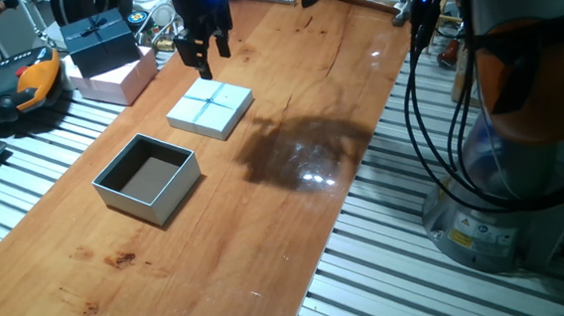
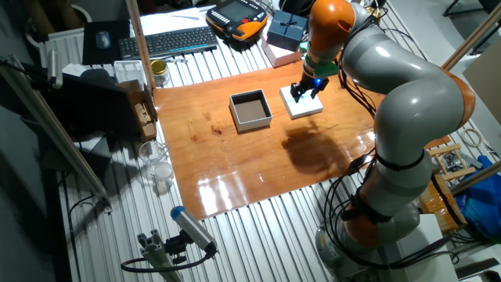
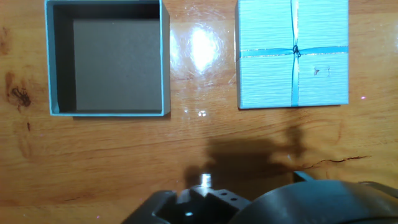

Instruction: Cover the box

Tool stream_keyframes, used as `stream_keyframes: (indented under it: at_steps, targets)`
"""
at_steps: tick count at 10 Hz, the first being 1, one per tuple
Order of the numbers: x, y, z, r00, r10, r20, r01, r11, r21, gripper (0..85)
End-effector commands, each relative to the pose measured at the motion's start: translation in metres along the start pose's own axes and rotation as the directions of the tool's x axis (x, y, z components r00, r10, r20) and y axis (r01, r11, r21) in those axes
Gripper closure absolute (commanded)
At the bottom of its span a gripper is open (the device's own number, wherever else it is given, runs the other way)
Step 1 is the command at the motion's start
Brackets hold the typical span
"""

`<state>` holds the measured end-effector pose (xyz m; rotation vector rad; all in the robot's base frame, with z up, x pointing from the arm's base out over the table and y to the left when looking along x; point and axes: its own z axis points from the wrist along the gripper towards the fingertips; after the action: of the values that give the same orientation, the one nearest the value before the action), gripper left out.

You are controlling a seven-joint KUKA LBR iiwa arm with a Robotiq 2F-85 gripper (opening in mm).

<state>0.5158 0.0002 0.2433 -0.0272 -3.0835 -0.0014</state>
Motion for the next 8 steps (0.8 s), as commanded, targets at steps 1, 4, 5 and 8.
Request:
stream_keyframes:
  at_steps: [1,4,5,8]
  targets:
    - [-0.0005,-0.0006,0.0017,1.0,0.0,0.003,0.0,1.0,0.0,85.0]
    - [-0.0009,-0.0009,0.0024,1.0,-0.001,0.006,0.001,1.0,-0.002,85.0]
    - [-0.0009,-0.0012,0.0028,1.0,0.0,0.006,0.0,1.0,0.0,85.0]
    - [-0.0025,-0.0023,0.0065,1.0,0.0,0.011,0.0,1.0,0.001,85.0]
